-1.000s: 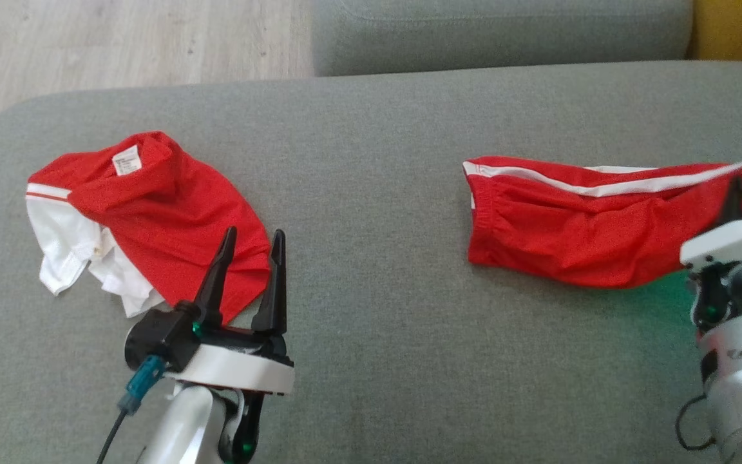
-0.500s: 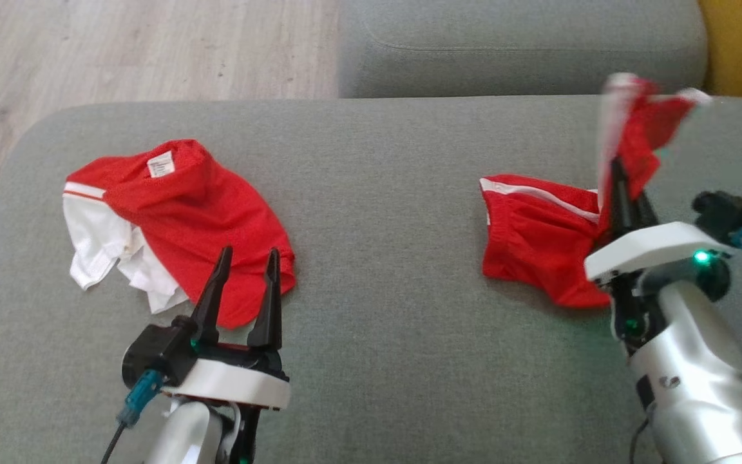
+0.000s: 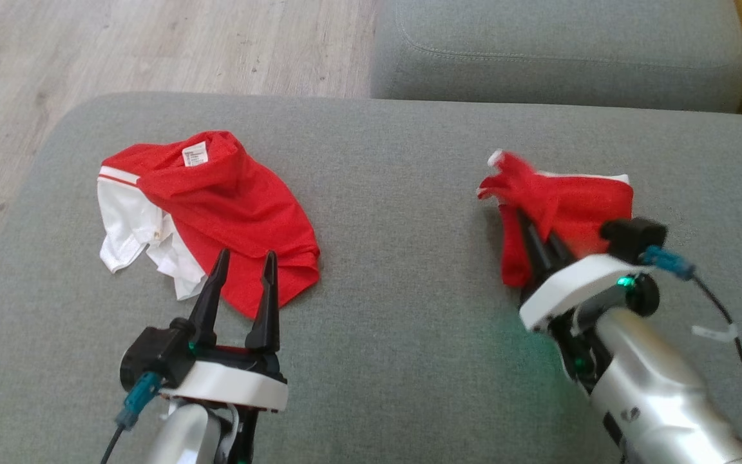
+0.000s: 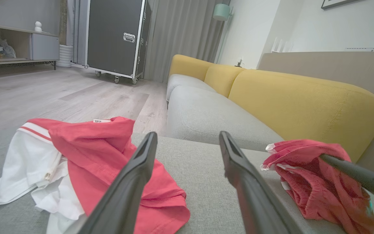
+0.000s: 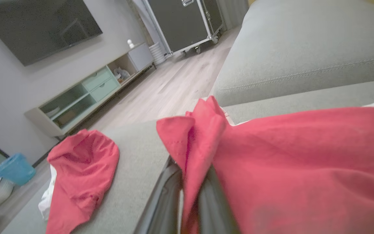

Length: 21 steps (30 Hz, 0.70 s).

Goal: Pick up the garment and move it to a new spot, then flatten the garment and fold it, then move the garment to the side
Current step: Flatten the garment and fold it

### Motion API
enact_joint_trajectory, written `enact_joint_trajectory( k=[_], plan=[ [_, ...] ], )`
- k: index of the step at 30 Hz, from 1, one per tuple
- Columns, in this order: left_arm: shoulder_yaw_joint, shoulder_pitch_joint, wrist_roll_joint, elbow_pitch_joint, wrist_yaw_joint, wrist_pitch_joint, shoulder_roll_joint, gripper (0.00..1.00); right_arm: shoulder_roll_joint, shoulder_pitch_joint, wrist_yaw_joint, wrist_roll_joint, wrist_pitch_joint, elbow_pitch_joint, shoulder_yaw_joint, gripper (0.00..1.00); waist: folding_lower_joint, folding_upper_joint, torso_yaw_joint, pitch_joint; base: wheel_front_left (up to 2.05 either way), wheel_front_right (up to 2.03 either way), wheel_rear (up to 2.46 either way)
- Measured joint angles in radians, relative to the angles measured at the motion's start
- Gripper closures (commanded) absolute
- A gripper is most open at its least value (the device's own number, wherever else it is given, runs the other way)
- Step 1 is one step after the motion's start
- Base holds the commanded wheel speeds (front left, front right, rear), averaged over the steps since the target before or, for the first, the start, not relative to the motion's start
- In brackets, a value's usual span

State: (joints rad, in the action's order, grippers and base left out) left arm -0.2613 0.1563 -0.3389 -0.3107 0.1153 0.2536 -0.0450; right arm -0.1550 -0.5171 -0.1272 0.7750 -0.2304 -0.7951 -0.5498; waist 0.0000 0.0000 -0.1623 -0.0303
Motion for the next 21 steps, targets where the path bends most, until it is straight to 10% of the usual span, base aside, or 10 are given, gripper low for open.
enact_joint_trajectory(
  k=[6, 7, 8, 16, 21],
  plan=[
    [0.002, -0.002, 0.0, 0.0, 0.0, 0.0, 0.0, 0.0, -0.016, 0.0, 0.0, -0.015, 0.0, -0.096, -0.143, 1.0, -0.0001, 0.0, 0.006, 0.005, 0.0, 0.0, 0.0],
    [0.002, -0.002, 0.0, 0.0, 0.0, 0.0, 0.0, 0.0, -0.016, -0.001, 0.0, -0.03, 0.0, -0.12, -0.161, 0.6, 0.0, 0.0, 0.01, 0.005, 0.0, 0.0, 0.0],
    [0.002, -0.003, 0.0, 0.0, -0.001, 0.0, 0.0, 0.0, -0.016, -0.002, 0.0, -0.047, 0.0, -0.14, -0.18, 0.0, 0.0, 0.0, 0.014, 0.004, 0.0, 0.0, 0.0],
    [0.012, -0.02, -0.001, 0.009, -0.002, 0.0, -0.001, 0.0, 0.031, -0.021, 0.0, -0.095, -0.011, -0.168, -0.286, 0.0, 0.0, 0.0, 0.077, -0.003, 0.0, 0.0, 0.0],
    [0.04, -0.019, -0.001, 0.044, -0.013, 0.0, -0.001, 0.0, 0.013, -0.048, 0.0, -0.121, -0.018, -0.055, -0.141, 0.0, 0.0, 0.0, 0.13, -0.001, 0.0, 0.0, 0.0]
  ],
)
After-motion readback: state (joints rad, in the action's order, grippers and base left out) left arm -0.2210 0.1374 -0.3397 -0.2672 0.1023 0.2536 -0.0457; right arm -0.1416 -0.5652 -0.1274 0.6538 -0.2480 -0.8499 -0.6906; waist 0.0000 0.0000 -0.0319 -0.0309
